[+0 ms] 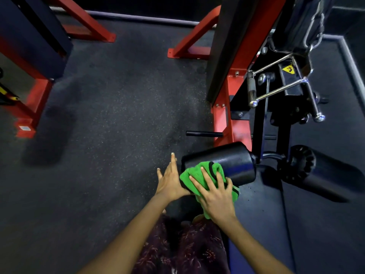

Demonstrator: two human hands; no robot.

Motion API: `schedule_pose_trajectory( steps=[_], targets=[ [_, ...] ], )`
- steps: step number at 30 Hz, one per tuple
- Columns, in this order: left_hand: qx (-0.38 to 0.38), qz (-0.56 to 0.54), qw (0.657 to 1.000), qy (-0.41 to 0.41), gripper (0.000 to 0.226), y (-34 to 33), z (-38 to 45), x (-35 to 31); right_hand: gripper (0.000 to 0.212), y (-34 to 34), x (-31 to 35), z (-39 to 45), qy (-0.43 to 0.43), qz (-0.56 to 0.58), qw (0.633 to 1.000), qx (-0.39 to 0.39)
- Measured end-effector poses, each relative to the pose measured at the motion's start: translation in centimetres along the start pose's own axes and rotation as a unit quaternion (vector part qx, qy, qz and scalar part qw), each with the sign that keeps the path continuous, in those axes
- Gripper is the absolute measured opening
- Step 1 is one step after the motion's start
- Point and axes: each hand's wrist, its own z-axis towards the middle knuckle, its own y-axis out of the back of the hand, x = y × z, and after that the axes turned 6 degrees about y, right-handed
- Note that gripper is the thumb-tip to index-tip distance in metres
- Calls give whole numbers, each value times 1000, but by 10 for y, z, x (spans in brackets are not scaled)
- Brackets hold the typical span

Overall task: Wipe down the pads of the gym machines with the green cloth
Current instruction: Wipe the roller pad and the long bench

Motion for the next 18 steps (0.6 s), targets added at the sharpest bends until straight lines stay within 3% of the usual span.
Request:
schedule_pose_trajectory(
  steps=[4, 9, 13, 18],
  targets=[
    [6, -9, 1000, 9, 126, -10, -1, -8, 45, 17, 17, 48, -62, -9, 998, 0],
    [13, -4, 1000, 20, 122, -13, -2, -5, 41, 40, 21, 119, -103, 38, 988, 110],
    [19, 20, 1000, -7, 128, -2, 1, -9, 43, 42, 0, 98, -65, 32, 995, 67],
    [49, 20, 999, -10, 145, 24, 20, -11, 47, 53, -77, 79, -183, 17, 982, 29]
  ],
)
